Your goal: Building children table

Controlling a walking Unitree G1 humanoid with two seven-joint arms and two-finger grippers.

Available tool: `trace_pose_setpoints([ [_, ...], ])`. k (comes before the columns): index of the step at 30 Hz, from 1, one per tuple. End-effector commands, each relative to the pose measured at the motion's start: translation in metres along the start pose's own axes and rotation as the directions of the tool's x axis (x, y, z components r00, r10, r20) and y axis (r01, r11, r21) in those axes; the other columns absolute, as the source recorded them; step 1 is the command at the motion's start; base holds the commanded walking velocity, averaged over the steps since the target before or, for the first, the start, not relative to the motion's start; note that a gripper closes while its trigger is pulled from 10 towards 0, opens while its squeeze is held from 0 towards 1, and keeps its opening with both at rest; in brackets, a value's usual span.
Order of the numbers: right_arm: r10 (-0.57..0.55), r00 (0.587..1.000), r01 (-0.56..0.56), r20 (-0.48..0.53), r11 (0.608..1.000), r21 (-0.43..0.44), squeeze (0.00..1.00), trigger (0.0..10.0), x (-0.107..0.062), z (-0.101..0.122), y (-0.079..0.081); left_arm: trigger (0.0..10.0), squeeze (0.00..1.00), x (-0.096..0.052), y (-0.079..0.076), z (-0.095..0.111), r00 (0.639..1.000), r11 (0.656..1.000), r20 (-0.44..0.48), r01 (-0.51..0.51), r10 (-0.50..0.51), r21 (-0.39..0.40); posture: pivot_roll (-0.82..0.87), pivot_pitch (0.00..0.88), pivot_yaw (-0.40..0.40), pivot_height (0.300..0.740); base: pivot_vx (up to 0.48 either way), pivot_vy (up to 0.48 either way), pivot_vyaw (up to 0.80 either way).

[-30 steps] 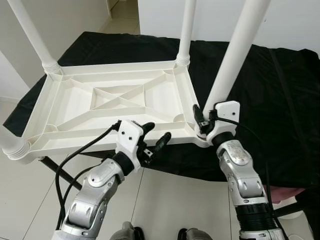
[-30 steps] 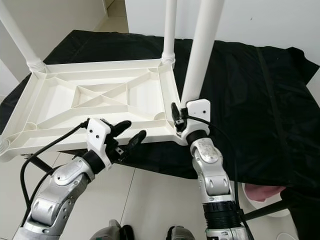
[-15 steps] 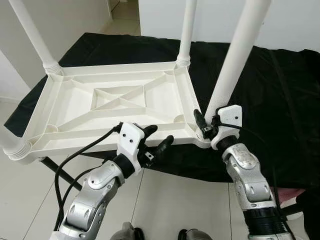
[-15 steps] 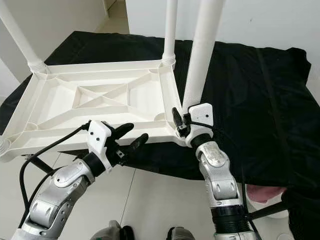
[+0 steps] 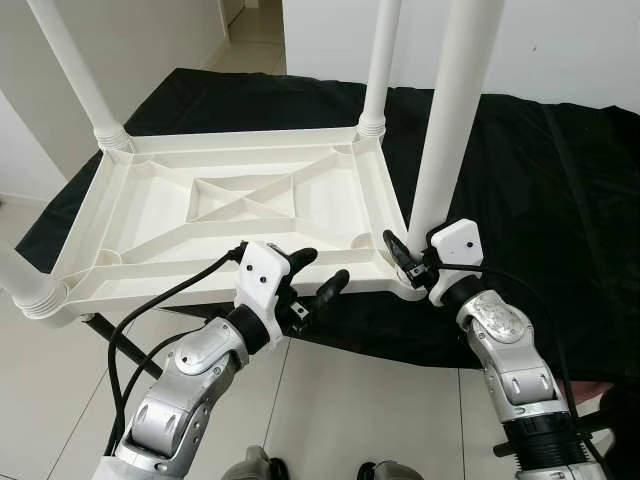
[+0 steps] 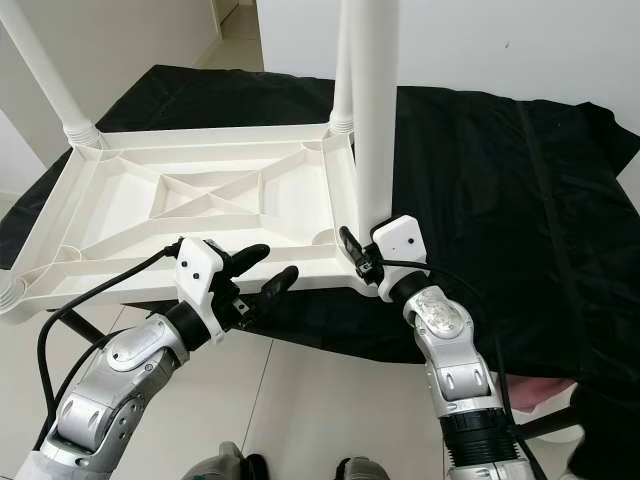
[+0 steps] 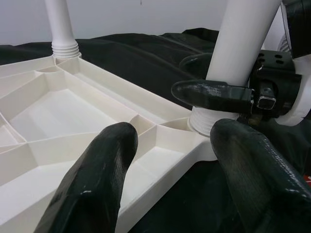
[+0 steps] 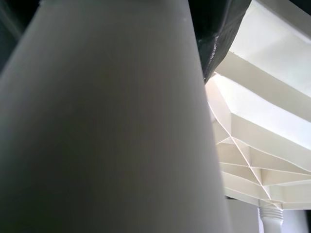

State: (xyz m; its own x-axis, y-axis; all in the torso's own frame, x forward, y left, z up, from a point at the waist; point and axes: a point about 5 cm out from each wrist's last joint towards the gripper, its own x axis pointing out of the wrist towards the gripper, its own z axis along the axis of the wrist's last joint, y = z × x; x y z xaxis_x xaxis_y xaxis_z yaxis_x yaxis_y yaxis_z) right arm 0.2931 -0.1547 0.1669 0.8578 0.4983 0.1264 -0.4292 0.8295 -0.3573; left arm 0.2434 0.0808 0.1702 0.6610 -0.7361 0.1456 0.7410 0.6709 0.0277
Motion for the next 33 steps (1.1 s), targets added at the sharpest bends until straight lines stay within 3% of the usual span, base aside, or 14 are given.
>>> trace_pose_setpoints([
  [1, 0.030, 0.997, -0.028, -0.072, 0.999, 0.031, 0.00, 10.0, -0.005, -0.016, 0.006, 10.0, 0.00, -0.001, -0.005, 0.002, 0.994, 0.994, 0.000, 0.108, -0.108, 0.012, -0.09, 0.075, 0.060, 0.740, 0.000, 0.000, 0.00],
  [8, 0.082, 0.992, -0.070, -0.100, 0.991, 0.114, 0.00, 10.0, -0.006, -0.024, 0.007, 10.0, 0.00, 0.000, -0.004, 0.003, 0.994, 0.994, 0.002, 0.108, -0.108, 0.019, -0.09, 0.070, 0.060, 0.740, 0.000, 0.000, 0.00],
  [13, 0.052, 0.986, -0.018, -0.160, 0.979, 0.204, 0.00, 10.0, -0.010, -0.039, 0.006, 10.0, 0.00, 0.000, -0.004, 0.004, 0.995, 0.994, 0.005, 0.104, -0.104, 0.020, -0.09, 0.071, 0.058, 0.740, 0.000, 0.000, 0.00],
  [21, -0.008, 0.980, 0.071, -0.199, 0.948, 0.310, 0.00, 10.0, -0.011, -0.045, 0.002, 10.0, 0.00, -0.001, -0.004, 0.005, 0.995, 0.995, 0.008, 0.101, -0.101, 0.018, -0.08, 0.084, 0.059, 0.740, 0.000, 0.000, 0.00],
  [29, -0.078, 0.975, 0.142, -0.207, 0.939, 0.314, 0.00, 10.0, -0.012, -0.046, -0.003, 10.0, 0.00, -0.001, -0.004, 0.006, 0.995, 0.995, 0.007, 0.098, -0.098, 0.018, -0.08, 0.094, 0.060, 0.740, 0.000, 0.000, 0.00],
  [33, -0.116, 0.979, 0.162, -0.165, 0.941, 0.297, 0.00, 10.0, -0.012, -0.043, -0.001, 10.0, 0.00, -0.001, -0.004, 0.006, 0.995, 0.995, 0.007, 0.098, -0.098, 0.017, -0.08, 0.094, 0.060, 0.740, 0.000, 0.000, 0.00],
])
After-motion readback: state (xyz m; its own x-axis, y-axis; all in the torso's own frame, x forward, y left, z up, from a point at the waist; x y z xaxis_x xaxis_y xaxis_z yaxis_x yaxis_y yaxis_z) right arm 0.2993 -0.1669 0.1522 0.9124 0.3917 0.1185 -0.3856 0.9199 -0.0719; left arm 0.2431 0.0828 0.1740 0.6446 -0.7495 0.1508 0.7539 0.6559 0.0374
